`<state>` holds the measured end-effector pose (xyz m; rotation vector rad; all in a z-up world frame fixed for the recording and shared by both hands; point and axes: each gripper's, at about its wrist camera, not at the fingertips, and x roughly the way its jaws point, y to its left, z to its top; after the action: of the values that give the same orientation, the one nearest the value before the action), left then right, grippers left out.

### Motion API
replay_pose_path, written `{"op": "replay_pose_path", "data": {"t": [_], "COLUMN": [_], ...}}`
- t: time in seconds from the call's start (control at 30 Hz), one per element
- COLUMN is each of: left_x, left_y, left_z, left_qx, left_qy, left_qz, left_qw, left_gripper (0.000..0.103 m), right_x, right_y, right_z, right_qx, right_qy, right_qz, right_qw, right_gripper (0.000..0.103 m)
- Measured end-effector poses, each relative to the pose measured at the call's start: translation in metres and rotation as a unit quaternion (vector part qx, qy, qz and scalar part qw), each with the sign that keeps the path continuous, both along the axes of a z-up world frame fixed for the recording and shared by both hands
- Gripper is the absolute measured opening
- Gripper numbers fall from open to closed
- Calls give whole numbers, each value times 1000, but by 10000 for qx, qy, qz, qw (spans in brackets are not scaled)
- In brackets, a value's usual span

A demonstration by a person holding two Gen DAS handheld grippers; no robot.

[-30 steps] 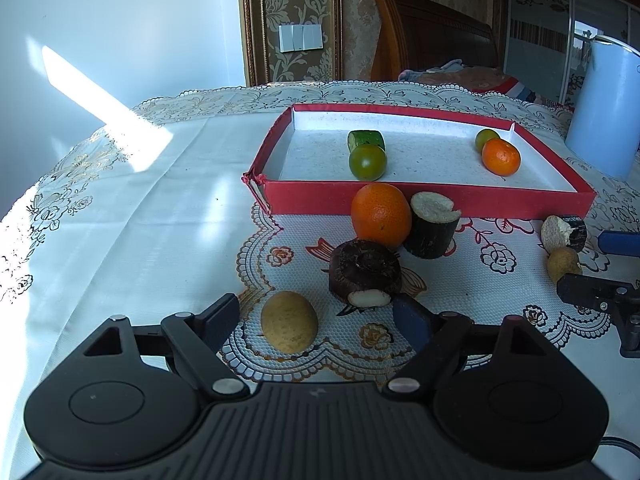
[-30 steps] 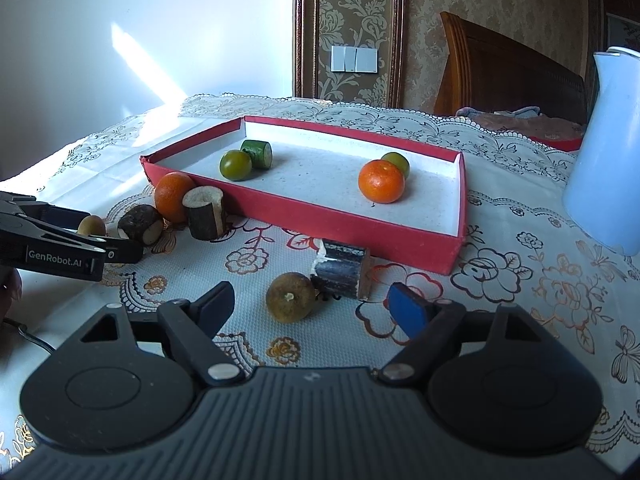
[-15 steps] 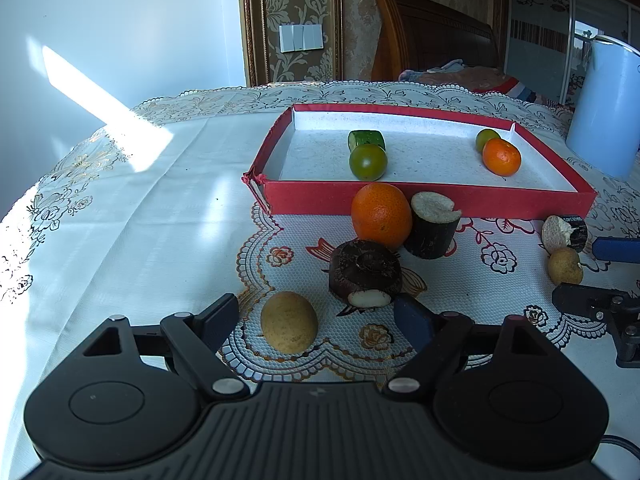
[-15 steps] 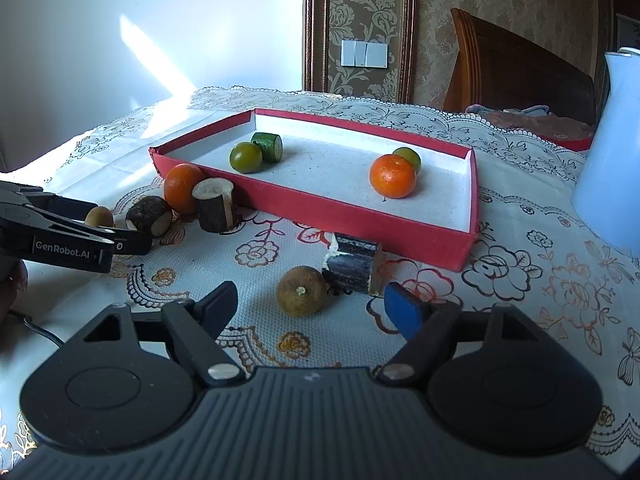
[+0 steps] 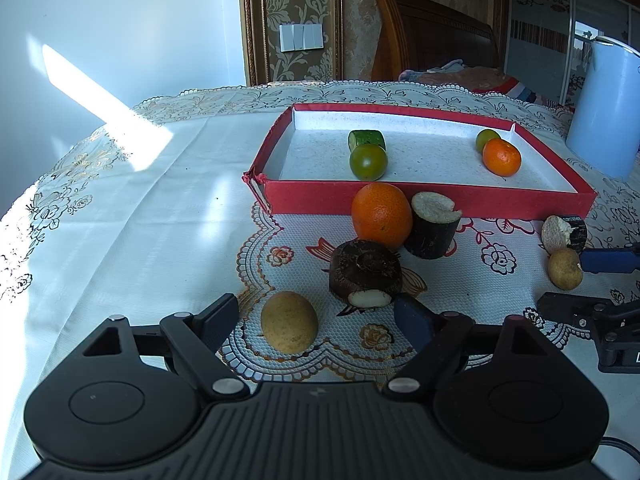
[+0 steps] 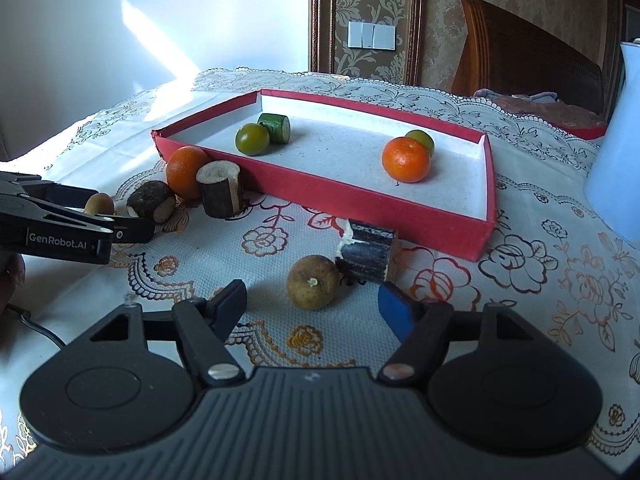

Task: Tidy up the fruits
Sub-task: 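Move the left tool to the small brown round fruit while the right approaches the dark cylindrical chunk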

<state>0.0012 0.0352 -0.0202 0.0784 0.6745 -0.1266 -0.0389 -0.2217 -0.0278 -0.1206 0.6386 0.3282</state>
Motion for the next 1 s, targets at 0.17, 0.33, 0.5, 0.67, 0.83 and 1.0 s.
{"op": "replay_pose_path", "data": {"t": [0.17,0.33,0.5,0.67,0.83,1.0], "left_x": [0,0,0,0,-1,-5], "left_y": [0,0,-1,-1,-2,-4], "left_z": [0,0,0,-1,0,1], "left_qx": [-3,-2,20,59,74,104], "left_qy": [1,-1,-15,-49,-83,-170], "left_qz": [1,0,-1,-8,-14,-83], "left_qw": [10000,10000,10000,10000,9999,9998], "left_gripper": [86,86,86,86,86,83], "right_x": [4,6,10,9,8,7], "right_y": [1,5,11,13,13,16], "right_z": [1,2,2,2,2,2], "right_qx": [50,52,38,28,7,-17], "right_qy": [39,43,44,14,-2,-28], "right_qz": [-44,-54,-155,-147,-159,-123], "right_qw": [10000,10000,9999,9999,9999,9999], "right_gripper": [73,68,62,58,57,52]}}
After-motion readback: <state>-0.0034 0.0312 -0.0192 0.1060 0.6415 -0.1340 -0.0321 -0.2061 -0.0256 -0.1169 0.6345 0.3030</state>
